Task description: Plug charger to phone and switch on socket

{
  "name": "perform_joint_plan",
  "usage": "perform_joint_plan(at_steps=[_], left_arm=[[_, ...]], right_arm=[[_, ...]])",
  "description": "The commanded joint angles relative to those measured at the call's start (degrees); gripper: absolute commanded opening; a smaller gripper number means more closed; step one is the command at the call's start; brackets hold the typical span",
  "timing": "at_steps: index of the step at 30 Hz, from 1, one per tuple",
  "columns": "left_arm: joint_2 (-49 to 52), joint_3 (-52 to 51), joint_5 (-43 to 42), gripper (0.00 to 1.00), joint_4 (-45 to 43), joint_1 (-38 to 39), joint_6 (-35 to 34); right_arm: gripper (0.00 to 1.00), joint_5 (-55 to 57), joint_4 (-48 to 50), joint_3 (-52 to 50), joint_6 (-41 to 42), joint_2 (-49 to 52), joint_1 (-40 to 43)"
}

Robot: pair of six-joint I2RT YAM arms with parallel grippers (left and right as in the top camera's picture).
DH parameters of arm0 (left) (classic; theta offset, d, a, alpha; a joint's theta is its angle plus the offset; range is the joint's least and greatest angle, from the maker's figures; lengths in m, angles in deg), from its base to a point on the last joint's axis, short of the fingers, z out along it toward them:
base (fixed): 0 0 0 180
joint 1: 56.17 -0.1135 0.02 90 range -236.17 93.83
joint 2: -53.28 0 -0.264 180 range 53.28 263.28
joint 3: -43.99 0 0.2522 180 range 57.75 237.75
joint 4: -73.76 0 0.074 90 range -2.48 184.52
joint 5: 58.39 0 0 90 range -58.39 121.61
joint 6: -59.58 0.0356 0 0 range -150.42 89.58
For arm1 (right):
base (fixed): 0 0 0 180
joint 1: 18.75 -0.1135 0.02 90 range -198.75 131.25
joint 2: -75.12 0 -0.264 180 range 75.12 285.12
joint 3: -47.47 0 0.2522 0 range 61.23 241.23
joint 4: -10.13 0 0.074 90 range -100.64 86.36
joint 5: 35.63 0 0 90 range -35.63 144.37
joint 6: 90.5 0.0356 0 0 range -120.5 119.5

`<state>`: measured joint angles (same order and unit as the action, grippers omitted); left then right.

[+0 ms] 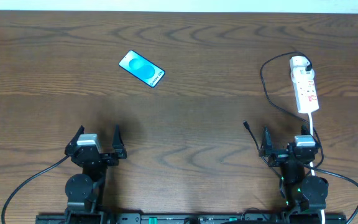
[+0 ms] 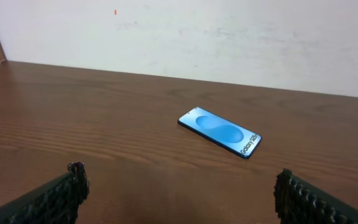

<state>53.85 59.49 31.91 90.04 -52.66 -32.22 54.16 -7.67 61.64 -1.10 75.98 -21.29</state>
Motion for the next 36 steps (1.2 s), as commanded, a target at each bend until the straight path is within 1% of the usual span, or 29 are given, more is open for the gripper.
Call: perform_joint_plan(at_steps=[1,5,7,9,11,14,17,25,31,36], left_arm=[[-0.31,-1.51,0.31,0.98,1.25,0.17,2.01],[-0.31,-1.51,0.02,0.98,1.51,0.17,1.75],[-0.31,-1.38,-0.31,0.98,0.98,0.17,-0.50],[-0.31,-0.83,-3.39,0.98,0.48,0.17,-4.76],[-0.28,-0.74,-7.67,0.98,-1.73,0.17,-7.37],[-0.28,-0.72,-10.43,0.98,-3.93,0.17,-7.63],[-0.28,0.13,-10.43,0.98,-4.20,0.17,-9.77],[0.17,4.83,-10.38,0.98,-5.38,0.17,-9.92],[5.33,10.19,-10.14,0.98,-5.44,0.17,-9.86],[14.34,15.96,-10.16,0.98,-5.42,0.17,-9.86]], right_arm=[[0.99,0.04,-0.22,-0.09,0.35,-0.11,0.26],[0.99,0.04,-0.22,-0.09,0.35,-0.11,0.26],[0.99,0.04,-0.24,-0.09,0.35,-0.11,0.26],[0.99,0.04,-0.22,-0.09,0.35,-0.11,0.26],[0.99,0.04,-0.22,-0.09,0.35,-0.11,0.26],[0.99,0.04,-0.24,-0.09,0.35,-0.11,0.26],[0.99,0.04,-0.22,-0.09,0.35,-0.11,0.26],[0.99,0.04,-0.24,-0.09,0.35,-0.11,0.26],[0.99,0.04,-0.24,-0.09,0.35,-0.11,0.26],[0.99,0.04,-0.22,-0.09,0.35,-0.11,0.26]])
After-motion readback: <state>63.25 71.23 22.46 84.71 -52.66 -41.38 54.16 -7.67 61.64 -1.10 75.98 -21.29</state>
